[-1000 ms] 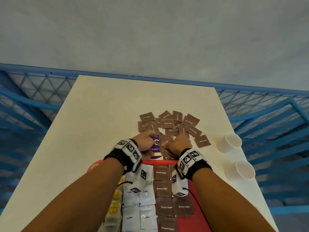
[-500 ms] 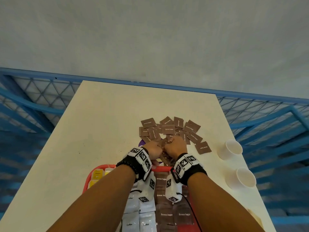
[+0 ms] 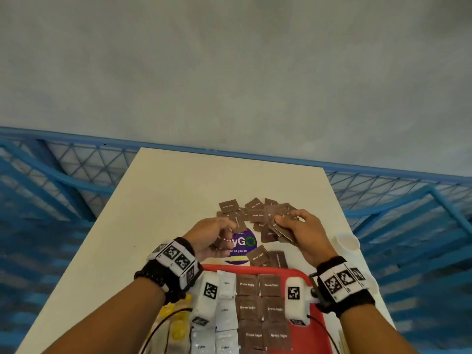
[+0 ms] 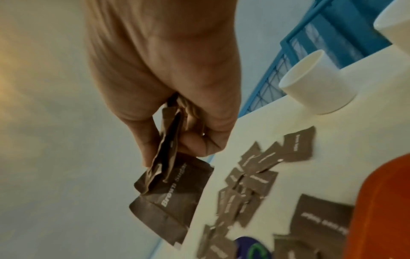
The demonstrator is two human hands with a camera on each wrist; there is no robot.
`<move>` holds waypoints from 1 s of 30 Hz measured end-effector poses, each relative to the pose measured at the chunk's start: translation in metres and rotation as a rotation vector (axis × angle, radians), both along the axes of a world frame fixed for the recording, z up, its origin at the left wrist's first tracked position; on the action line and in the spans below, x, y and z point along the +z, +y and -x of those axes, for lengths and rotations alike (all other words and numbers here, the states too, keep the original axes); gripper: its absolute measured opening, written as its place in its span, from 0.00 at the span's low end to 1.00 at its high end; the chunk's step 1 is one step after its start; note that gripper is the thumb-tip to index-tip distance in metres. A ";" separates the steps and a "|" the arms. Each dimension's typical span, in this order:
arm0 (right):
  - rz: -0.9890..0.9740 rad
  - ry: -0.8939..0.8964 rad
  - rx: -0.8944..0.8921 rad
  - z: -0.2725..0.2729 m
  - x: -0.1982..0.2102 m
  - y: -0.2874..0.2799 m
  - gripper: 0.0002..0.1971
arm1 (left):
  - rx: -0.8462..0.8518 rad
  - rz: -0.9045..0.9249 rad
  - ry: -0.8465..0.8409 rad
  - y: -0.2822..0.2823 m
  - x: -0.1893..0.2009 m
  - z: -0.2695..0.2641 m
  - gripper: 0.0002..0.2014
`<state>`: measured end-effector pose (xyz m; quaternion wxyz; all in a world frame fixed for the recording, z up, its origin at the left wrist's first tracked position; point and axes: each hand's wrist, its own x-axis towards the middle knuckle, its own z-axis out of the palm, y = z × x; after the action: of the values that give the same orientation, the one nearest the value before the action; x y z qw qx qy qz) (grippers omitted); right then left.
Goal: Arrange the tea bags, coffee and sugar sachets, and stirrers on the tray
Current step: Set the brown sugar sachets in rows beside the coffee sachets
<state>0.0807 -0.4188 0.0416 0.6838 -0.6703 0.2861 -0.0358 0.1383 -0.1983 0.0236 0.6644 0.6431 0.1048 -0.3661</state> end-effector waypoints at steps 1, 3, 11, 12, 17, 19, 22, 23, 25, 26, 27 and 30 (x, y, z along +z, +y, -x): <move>-0.043 -0.017 0.035 0.009 0.011 0.006 0.13 | 0.009 0.024 0.021 0.000 0.004 0.010 0.13; -0.141 -0.031 0.099 0.031 0.025 0.023 0.13 | -0.020 0.154 0.097 0.001 0.012 0.032 0.21; -0.436 -0.031 0.069 0.121 0.012 0.084 0.13 | -0.263 0.173 -0.207 0.029 0.022 0.144 0.12; -0.457 -0.038 0.036 0.129 0.011 0.086 0.13 | -0.251 0.167 -0.198 0.035 0.020 0.154 0.09; -0.443 -0.077 0.172 0.174 0.018 0.085 0.15 | -0.024 0.402 0.107 0.067 0.007 0.189 0.13; -0.315 -0.054 0.441 0.196 0.021 0.096 0.13 | -0.035 0.475 0.208 0.072 0.001 0.202 0.02; 0.101 -0.016 0.680 0.215 0.021 0.120 0.15 | -0.116 0.582 0.316 0.074 -0.010 0.224 0.23; 0.214 -0.016 0.712 0.219 0.021 0.125 0.16 | -0.151 0.637 0.377 0.075 -0.009 0.230 0.27; 0.333 -0.026 0.759 0.224 0.020 0.133 0.16 | -0.182 0.743 0.485 0.083 -0.013 0.240 0.36; 0.368 -0.029 0.775 0.225 0.019 0.136 0.16 | -0.187 0.774 0.502 0.086 -0.013 0.244 0.40; 0.412 -0.029 0.787 0.227 0.018 0.140 0.16 | -0.182 0.783 0.495 0.089 -0.013 0.248 0.42; 0.631 -0.090 0.829 0.228 0.007 0.150 0.18 | -0.134 0.686 0.403 0.091 -0.007 0.255 0.30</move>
<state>-0.1476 -0.2689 0.0481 0.4169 -0.8985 -0.0578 0.1248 -0.1164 -0.1069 0.0171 0.7813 0.3048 0.0626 -0.5410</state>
